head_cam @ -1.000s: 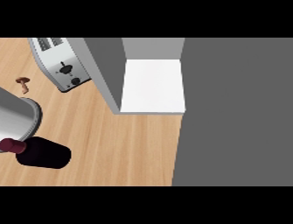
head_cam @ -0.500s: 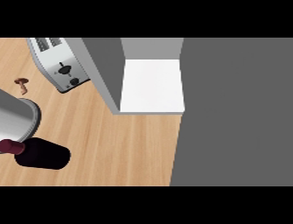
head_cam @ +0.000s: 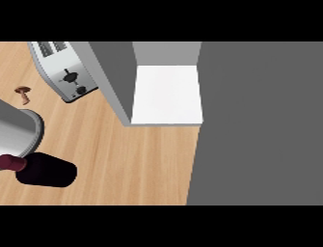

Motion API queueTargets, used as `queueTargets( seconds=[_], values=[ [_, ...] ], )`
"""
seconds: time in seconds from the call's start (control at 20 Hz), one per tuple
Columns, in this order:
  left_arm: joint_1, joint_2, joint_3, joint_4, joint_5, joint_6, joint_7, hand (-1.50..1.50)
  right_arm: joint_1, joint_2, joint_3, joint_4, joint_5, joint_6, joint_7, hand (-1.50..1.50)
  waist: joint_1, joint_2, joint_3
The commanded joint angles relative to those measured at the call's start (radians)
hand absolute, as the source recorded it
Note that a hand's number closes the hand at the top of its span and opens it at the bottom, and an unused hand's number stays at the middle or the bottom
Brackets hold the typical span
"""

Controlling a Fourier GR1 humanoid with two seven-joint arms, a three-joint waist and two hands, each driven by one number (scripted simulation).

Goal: Pick up the wine, place it into the cabinet and close the cabinet

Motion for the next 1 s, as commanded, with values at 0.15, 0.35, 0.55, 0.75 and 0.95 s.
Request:
queueTargets(
  seconds=[0.15, 0.35, 0.55, 0.75, 0.95],
  values=[
    [0.0, -0.02, 0.01, 0.084, -0.064, -0.051, -0.047, -1.5, -0.036, -0.03, -0.071, -0.154, -0.101, -0.012, 0.113, -1.5, 0.001, -0.001, 0.0],
    [-0.009, -0.039, -0.024, 0.15, -0.125, -0.07, -0.069, -1.5, -0.107, -0.026, -0.016, -0.143, -0.043, -0.049, 0.177, -1.5, 0.0, -0.001, -0.001],
    [0.086, -0.081, -0.01, 0.201, -0.157, -0.162, -0.173, -1.5, -0.092, -0.048, -0.091, -0.161, -0.124, -0.025, 0.179, -1.5, 0.001, -0.003, 0.0],
    [0.074, -0.106, -0.009, 0.326, -0.209, -0.202, -0.273, -1.5, -0.099, -0.021, -0.043, -0.144, -0.068, -0.053, 0.18, -1.5, 0.001, -0.001, -0.001],
    [-0.012, -0.083, -0.007, 0.455, -0.258, -0.199, -0.302, -1.5, -0.104, -0.014, -0.035, -0.071, -0.068, -0.023, 0.097, -1.5, 0.003, 0.002, 0.0]
  ],
)
